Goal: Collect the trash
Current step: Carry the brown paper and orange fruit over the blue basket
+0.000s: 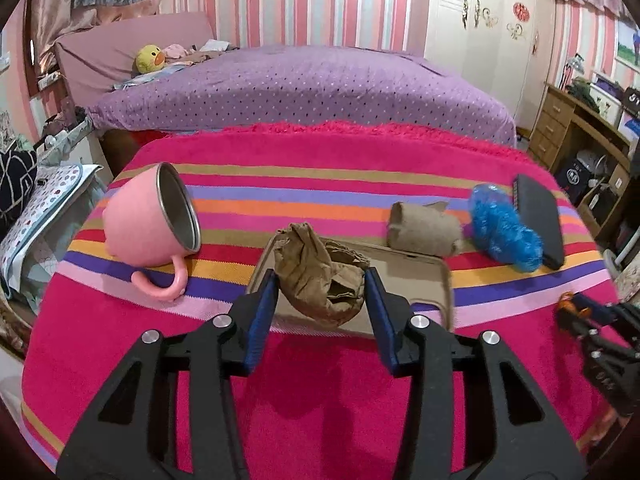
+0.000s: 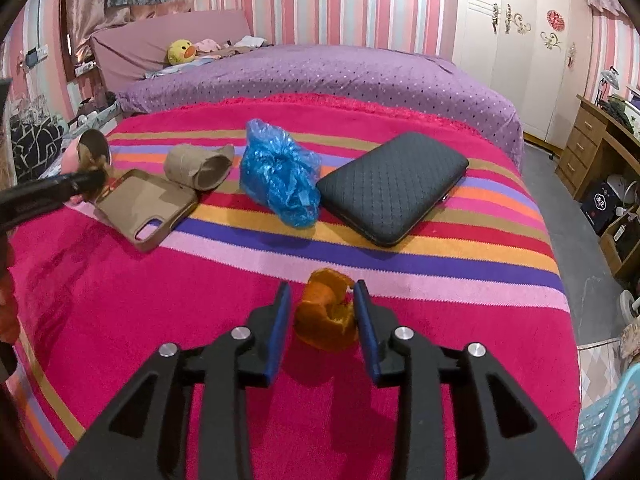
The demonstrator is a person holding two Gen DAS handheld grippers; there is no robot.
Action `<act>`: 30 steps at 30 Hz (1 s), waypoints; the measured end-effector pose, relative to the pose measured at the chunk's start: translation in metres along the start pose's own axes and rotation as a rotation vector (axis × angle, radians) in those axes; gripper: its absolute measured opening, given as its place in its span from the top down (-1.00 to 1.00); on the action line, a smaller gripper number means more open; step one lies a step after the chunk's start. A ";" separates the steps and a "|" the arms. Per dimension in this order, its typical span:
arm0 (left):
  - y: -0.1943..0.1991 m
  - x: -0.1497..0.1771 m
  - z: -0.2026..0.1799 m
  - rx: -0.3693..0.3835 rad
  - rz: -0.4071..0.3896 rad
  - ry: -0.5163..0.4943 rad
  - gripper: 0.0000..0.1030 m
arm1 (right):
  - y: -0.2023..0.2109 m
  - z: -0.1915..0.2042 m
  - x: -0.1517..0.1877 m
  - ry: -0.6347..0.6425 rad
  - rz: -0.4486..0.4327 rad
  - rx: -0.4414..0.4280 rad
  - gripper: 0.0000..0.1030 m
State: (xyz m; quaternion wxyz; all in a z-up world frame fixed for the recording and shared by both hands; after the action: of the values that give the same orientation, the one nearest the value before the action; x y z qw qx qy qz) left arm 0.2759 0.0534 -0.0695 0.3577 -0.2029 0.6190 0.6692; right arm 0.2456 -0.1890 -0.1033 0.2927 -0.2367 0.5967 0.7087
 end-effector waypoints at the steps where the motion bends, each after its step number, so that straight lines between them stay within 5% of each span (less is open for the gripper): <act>1: 0.004 0.001 -0.002 0.003 -0.003 0.001 0.16 | 0.000 0.000 0.001 0.000 0.002 -0.001 0.37; 14: 0.029 0.011 -0.033 -0.017 -0.007 -0.087 0.16 | 0.026 -0.013 0.008 -0.011 -0.045 -0.029 0.62; 30: 0.062 0.021 -0.083 0.047 -0.052 -0.064 0.16 | 0.096 -0.078 0.020 -0.046 -0.135 0.001 0.68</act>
State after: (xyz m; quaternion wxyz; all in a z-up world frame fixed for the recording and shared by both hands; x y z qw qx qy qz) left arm 0.2031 -0.0211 -0.0547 0.3993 -0.1890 0.6174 0.6509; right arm 0.1633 -0.2744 -0.0628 0.3537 -0.2600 0.5728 0.6923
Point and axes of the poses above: each gripper's, at about its wrist camera, not at the fingertips, and y roughly against the way its jaws point, z to its left, x to its underside, the point moved 5 cm from there along -y, roughly the way its jaws point, and after that the axes turned 14 degrees about -y, right-handed, at the moved point
